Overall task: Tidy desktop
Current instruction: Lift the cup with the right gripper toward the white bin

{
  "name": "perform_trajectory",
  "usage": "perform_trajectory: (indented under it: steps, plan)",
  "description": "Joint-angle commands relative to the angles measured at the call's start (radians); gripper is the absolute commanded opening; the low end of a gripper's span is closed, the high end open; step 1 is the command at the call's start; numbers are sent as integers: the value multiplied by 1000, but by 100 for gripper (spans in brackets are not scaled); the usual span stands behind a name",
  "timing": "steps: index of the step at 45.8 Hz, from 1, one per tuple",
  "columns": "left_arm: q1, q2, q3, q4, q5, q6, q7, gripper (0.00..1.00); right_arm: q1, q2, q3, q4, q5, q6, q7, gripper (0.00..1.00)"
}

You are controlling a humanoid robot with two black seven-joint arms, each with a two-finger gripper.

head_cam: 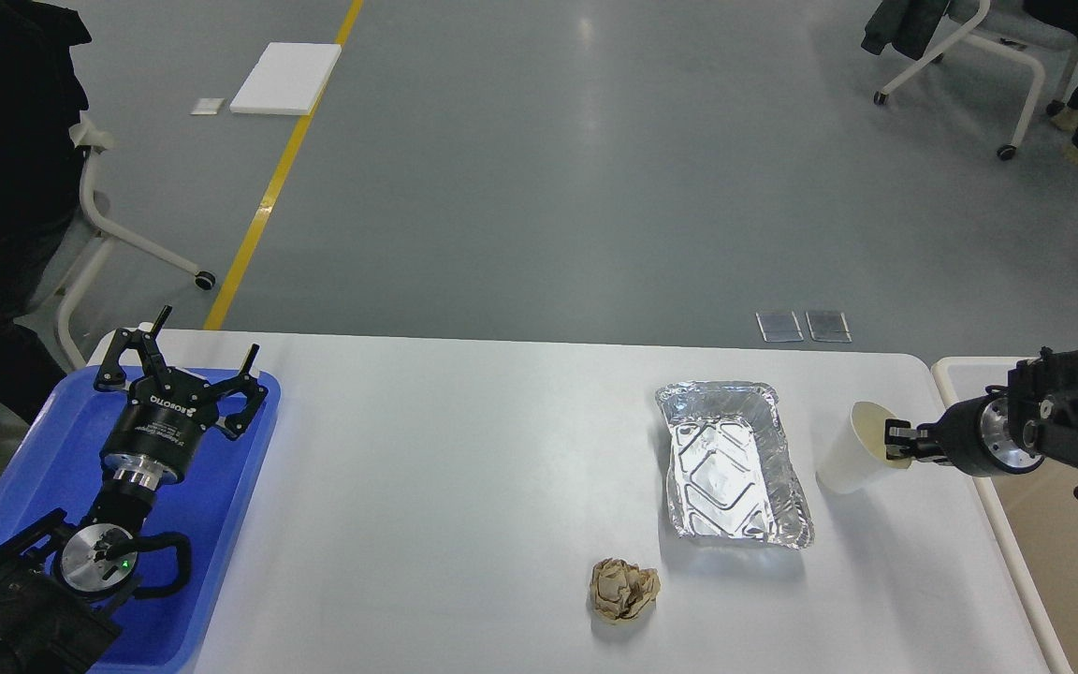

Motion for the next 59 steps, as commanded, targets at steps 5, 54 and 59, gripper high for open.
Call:
perform_trajectory:
  steps: [5,54,59]
  plan:
    - [0,1,0,0,0,0,0,99,92,-39,-1,29,1,140,2,0]
    - [0,1,0,0,0,0,0,99,915,-290,-271,407,-102,456,3,0]
    - [0,-1,0,0,0,0,0,99,996,-289,-297,421,-102,495,3,0]
